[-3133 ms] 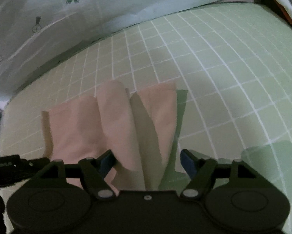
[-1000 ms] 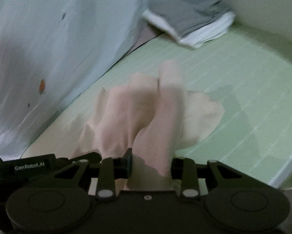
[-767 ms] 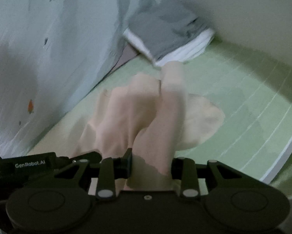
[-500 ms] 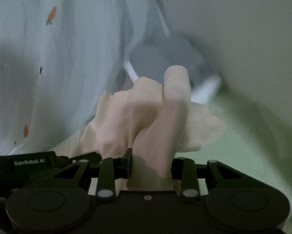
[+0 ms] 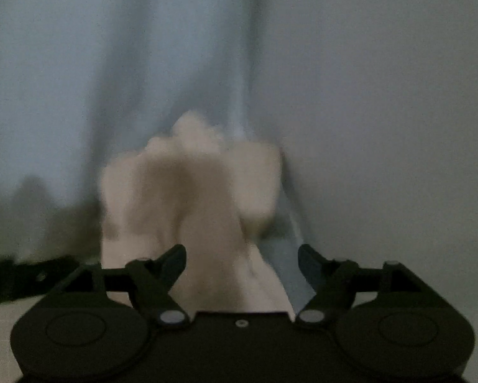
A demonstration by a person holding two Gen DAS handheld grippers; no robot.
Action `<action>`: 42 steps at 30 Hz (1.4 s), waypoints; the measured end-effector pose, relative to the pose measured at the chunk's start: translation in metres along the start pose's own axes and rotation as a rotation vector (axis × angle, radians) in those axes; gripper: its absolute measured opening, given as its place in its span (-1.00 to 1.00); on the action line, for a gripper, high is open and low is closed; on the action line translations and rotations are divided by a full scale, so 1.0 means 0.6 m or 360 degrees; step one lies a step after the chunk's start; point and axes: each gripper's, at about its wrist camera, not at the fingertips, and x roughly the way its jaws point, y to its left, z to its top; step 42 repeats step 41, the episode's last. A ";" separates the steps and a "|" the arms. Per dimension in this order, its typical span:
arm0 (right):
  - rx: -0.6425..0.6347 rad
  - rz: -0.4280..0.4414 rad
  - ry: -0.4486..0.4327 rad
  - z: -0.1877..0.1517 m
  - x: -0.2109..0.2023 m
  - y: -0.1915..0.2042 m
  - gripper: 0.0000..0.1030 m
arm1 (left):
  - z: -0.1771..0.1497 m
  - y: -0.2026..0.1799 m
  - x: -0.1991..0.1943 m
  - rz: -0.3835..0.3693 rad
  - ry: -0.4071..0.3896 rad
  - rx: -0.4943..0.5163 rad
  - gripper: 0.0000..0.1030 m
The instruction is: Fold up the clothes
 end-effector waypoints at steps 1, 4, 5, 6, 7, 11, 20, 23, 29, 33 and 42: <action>0.0078 -0.0003 0.0053 -0.012 0.016 -0.010 0.46 | -0.011 0.009 0.008 0.0024 0.0025 0.0007 0.51; 0.0242 0.0035 0.0039 -0.050 0.022 -0.032 0.66 | -0.038 0.031 0.025 0.0107 0.0076 0.0062 0.59; 0.0266 0.0032 0.0025 -0.063 0.016 -0.034 0.85 | -0.046 0.032 0.022 0.0138 0.0076 0.0096 0.67; 0.0277 0.0018 0.0008 -0.074 0.007 -0.031 0.93 | -0.052 0.032 0.018 0.0161 0.0068 0.0126 0.70; 0.0286 0.0003 -0.0009 -0.084 -0.003 -0.027 0.95 | -0.059 0.031 0.013 0.0179 0.0058 0.0156 0.71; 0.0247 -0.0099 -0.0102 -0.114 -0.062 -0.022 0.99 | -0.079 0.027 -0.025 0.0181 -0.0025 0.0268 0.91; 0.0248 -0.0068 -0.0142 -0.179 -0.200 -0.025 1.00 | -0.134 0.004 -0.118 0.0321 -0.0061 0.0465 1.00; 0.0227 -0.0062 -0.0142 -0.213 -0.243 -0.022 1.00 | -0.159 0.006 -0.147 0.0282 -0.0061 0.0455 1.00; 0.0223 -0.0034 -0.0131 -0.284 -0.306 -0.009 1.00 | -0.221 0.006 -0.210 0.0279 -0.0079 0.0493 1.00; 0.0201 -0.0014 -0.0100 -0.318 -0.335 0.002 1.00 | -0.257 0.011 -0.247 0.0278 -0.0093 0.0503 1.00; 0.0193 0.0010 -0.0110 -0.351 -0.378 0.015 1.00 | -0.304 0.010 -0.303 0.0282 -0.0108 0.0560 1.00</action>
